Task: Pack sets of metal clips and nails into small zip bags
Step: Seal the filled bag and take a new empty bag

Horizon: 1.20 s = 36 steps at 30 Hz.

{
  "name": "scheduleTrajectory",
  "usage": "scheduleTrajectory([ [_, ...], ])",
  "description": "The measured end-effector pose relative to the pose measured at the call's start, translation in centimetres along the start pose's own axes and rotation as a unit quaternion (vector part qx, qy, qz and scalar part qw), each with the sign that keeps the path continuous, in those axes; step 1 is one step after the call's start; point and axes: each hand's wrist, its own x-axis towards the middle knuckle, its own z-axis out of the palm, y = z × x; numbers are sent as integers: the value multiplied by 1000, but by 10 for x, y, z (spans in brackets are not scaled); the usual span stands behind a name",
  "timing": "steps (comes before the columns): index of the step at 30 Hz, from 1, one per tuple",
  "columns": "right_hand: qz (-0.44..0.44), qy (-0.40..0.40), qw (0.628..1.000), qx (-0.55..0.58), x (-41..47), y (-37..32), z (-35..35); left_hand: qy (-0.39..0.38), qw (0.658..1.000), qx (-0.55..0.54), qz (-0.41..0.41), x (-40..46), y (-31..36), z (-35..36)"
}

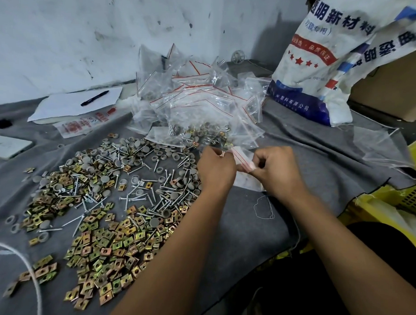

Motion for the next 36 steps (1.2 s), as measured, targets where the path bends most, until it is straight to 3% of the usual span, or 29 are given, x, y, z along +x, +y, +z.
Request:
scheduleTrajectory([
  [4, 39, 30, 997, 60, 0, -5, -6, -4, 1000, 17, 24, -1, 1, 4],
  [8, 132, 45, 987, 83, 2, -3, -17, 62, 995, 52, 55, -5, 6, 7],
  [13, 159, -56, 982, 90, 7, -1, -29, 141, 983, 43, 107, -16, 10, 15],
  [16, 165, -77, 981, 73, 9, 3, -34, 168, 973, 43, 152, -20, 11, 18],
  [23, 207, 7, 971, 123, 2, 3, -24, 177, 967, 45, 175, -21, 20, 24],
  [27, 282, 91, 937, 185, 3, -2, -21, 173, 967, 41, 181, -22, 20, 23],
  [31, 316, 17, 938, 142, 3, -9, -26, 164, 970, 25, 179, -21, 16, 19],
  [36, 335, -27, 910, 243, 3, -16, -24, 135, 975, 18, 173, -21, 16, 16],
])
